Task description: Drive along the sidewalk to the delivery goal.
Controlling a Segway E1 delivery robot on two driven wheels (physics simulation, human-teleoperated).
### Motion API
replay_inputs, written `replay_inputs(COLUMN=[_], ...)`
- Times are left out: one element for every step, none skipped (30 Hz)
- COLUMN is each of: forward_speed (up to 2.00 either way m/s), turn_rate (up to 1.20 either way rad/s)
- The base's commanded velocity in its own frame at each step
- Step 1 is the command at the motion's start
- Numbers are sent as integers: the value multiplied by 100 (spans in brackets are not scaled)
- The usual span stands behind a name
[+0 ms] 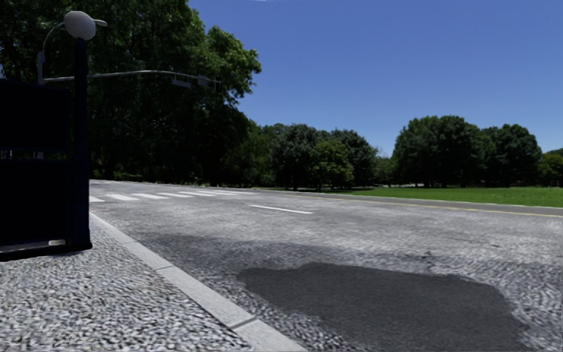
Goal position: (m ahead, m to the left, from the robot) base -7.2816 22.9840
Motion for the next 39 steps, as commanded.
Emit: replay_inputs(forward_speed=[0,0,0,0,0,0,0,0,0,0,0,0,0,0,0,0,0,0,0,0,0,0,0,0,0,0,0,0,0,0,0,0,0,0,0,0,0,0,0], turn_rate=[96,96,96,96,96,96,96,96,96,96,96,96,96,96,96,96,96,96,96,96,96,96,96,96,96,96,96,96,96,96,96,96,96,96,96,96,96,90,90])
